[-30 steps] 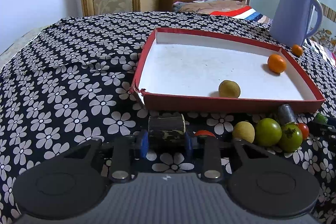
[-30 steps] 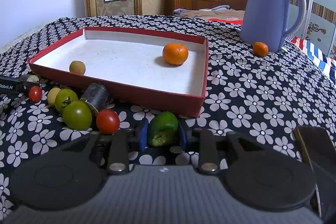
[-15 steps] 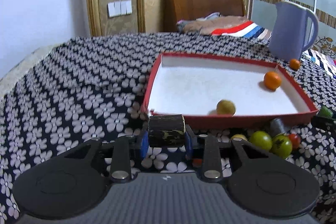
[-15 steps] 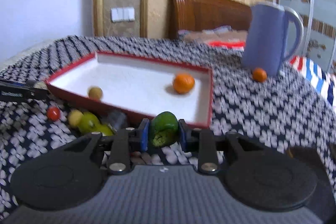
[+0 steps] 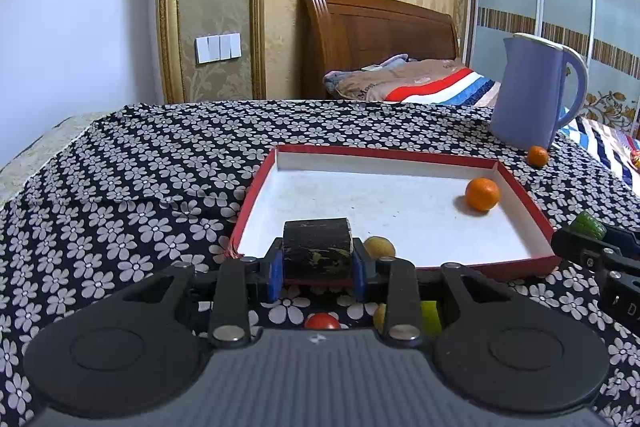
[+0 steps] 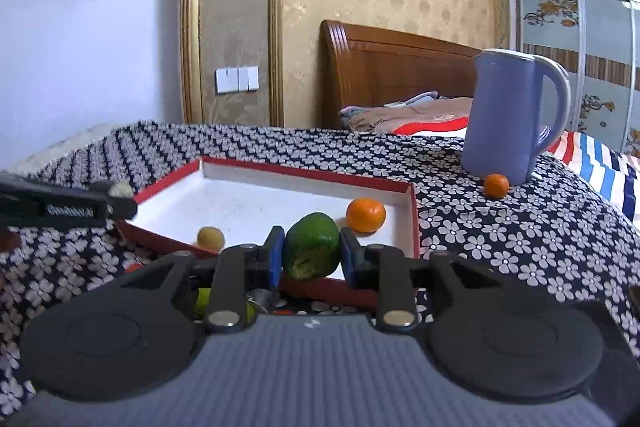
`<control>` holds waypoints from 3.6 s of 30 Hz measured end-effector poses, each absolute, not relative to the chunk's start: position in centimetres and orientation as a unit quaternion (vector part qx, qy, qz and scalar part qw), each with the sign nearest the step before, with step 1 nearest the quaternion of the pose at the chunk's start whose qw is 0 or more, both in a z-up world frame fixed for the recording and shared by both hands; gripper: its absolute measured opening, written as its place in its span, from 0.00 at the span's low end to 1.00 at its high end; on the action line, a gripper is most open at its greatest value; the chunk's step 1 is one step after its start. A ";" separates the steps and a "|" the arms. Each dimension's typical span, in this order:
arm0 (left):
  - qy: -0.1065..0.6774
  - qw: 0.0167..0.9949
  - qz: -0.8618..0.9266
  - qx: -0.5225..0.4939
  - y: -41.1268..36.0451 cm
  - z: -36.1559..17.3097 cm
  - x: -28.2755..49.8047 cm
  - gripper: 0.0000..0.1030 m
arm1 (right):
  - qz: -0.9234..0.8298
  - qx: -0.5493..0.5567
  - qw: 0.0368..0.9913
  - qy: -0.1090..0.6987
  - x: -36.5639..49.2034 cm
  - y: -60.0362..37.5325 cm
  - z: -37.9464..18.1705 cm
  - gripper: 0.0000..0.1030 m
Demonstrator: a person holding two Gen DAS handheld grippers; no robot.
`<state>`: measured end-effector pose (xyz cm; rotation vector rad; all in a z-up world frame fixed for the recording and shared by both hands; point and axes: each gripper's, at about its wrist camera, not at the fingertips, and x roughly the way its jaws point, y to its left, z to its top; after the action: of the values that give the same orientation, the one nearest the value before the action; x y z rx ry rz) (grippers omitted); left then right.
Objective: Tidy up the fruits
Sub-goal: 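Carry the green pepper with the right tool while the left tool carries the dark cylinder over the tray, then open the right tool to drop the pepper in the tray while the left tool releases the cylinder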
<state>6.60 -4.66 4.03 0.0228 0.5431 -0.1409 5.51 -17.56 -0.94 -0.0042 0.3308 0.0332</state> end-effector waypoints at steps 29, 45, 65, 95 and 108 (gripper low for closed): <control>0.262 0.963 -0.047 0.038 -6.1 5.1 9.8 0.31 | 0.022 -0.020 0.985 0.169 9.8 -16.2 0.5 0.26; 0.266 0.961 -0.045 0.061 -8.4 4.9 11.9 0.31 | 0.014 -0.014 0.983 0.182 12.6 -17.4 0.7 0.26; 0.280 0.956 -0.050 0.075 -9.9 4.7 15.3 0.31 | 0.011 -0.020 0.981 0.193 15.4 -17.9 1.2 0.27; 0.311 0.944 -0.027 0.104 -12.2 2.4 21.8 0.31 | 0.002 0.008 0.969 0.246 21.6 -19.5 -0.8 0.27; 0.312 0.943 -0.025 0.111 -13.2 2.5 23.1 0.31 | -0.012 0.017 0.968 0.250 22.9 -19.5 -0.8 0.34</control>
<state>23.06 -13.23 2.51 0.2260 0.6364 -0.0505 22.88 -19.48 -0.83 0.0340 0.5047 -0.0239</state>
